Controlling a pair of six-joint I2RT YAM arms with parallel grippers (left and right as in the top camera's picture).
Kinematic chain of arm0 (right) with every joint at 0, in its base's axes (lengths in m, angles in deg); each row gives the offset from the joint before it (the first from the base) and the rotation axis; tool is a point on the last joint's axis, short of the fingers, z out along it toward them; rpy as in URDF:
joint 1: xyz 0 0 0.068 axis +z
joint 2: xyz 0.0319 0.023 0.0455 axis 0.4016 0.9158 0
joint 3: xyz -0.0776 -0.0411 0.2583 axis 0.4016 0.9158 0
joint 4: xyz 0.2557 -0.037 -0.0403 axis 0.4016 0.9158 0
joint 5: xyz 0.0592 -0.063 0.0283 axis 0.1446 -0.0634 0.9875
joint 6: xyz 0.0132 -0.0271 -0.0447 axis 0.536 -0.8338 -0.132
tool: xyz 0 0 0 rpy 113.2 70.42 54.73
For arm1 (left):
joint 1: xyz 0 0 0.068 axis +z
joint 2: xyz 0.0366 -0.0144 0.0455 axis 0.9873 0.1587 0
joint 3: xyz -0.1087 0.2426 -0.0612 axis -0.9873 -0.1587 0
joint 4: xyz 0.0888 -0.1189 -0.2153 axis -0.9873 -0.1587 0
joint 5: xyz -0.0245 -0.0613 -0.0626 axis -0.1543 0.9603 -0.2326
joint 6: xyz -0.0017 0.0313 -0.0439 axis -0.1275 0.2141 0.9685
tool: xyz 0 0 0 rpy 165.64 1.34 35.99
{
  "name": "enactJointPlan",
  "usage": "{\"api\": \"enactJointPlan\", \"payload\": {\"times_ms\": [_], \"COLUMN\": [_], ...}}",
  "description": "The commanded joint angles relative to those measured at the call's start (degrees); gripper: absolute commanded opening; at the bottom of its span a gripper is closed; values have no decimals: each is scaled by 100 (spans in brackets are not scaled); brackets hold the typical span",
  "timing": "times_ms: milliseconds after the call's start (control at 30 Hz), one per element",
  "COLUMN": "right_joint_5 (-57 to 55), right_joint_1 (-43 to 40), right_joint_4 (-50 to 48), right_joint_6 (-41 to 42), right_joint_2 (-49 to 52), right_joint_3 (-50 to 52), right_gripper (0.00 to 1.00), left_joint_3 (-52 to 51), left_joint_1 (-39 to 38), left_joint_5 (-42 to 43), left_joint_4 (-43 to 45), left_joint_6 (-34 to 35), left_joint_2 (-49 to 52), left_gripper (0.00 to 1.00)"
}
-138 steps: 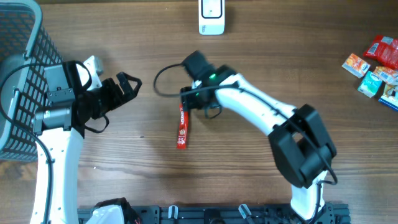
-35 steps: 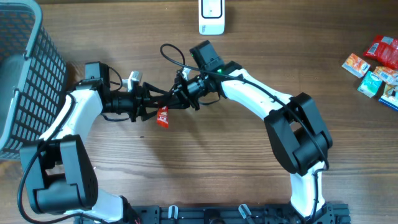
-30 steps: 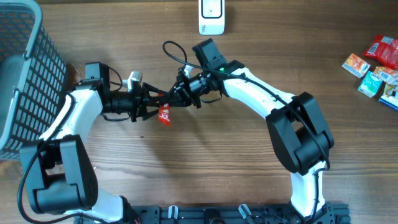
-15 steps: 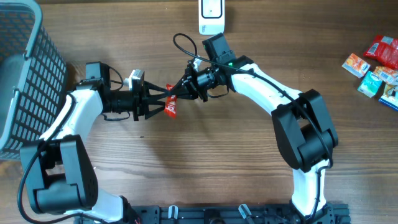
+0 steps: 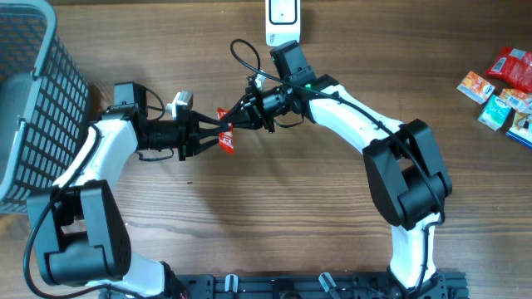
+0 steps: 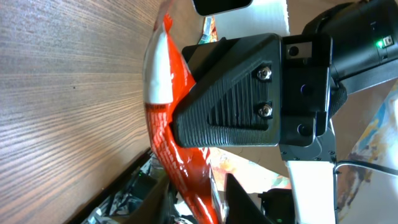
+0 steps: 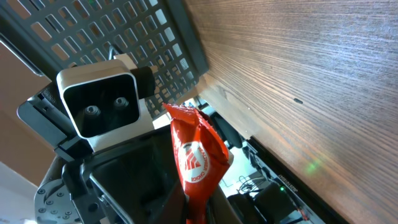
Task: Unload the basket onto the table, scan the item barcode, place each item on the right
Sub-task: 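Grasp the stick with the left gripper and open the right gripper, then withdraw the right gripper while the left gripper holds the stick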
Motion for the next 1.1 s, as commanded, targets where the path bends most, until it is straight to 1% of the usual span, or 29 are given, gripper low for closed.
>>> {"api": "enactJointPlan", "payload": {"times_ms": [0, 33, 67, 133, 167, 233, 300, 367, 400, 467, 567, 700, 800, 933, 1000, 1067], "right_joint_5": [201, 197, 177, 92, 35, -197, -544, -1095, -1325, -1773, -2247, -2872, -3418, -3672, -3845, -3834], "right_joint_1": [44, 46, 46, 46, 46, 46, 46, 46, 46, 46, 46, 33, 31, 31, 42, 72], "right_joint_4": [-31, -33, -28, -31, -31, -24, 22, 181, 260, 415, 466, 560, 638, 566, 501, 363], "right_joint_6": [63, 48, 15, -50, -142, -446, -785, -1207, -1381, -1784, -2503, -3067, -3453, -4177, -4527, -5182], "right_joint_2": [-162, -162, -162, -162, -162, -162, -162, -162, -162, -162, -162, -162, -162, -162, -162, -162], "right_joint_3": [44, 44, 44, 44, 44, 44, 44, 44, 44, 44, 44, 44, 44, 42, 42, 42], "right_gripper": [4, 4, 6, 11, 16, 28, 44, 63, 68, 75, 79, 82, 83, 83, 83, 83], "left_joint_3": [-42, -42, -42, -42, -42, -42, -42, -42, -42, -42, -42, -42, -42, -42, -42, -42], "left_joint_1": [-9, -9, -9, -9, -9, -9, -9, 0, 20, 76, 227, 509, 767, 1012, 1102, 1154], "left_joint_5": [109, 111, 111, 111, 114, 118, 138, 133, 133, 133, 131, 26, -136, -306, -391, -409], "left_joint_4": [42, 83, 127, 249, 297, 313, 313, 313, 313, 306, 304, 304, 304, 302, 302, 304], "left_joint_6": [125, 240, 341, 518, 568, 669, 748, 931, 1060, 1390, 2000, 2896, 3355, 3777, 4120, 4509], "left_joint_2": [48, 48, 48, 48, 48, 48, 48, 48, 48, 48, 48, 48, 48, 48, 48, 48], "left_gripper": [9, 4, 4, 4, 4, 4, 4, 4, 4, 4, 4, 4, 4, 4, 4, 4]}}
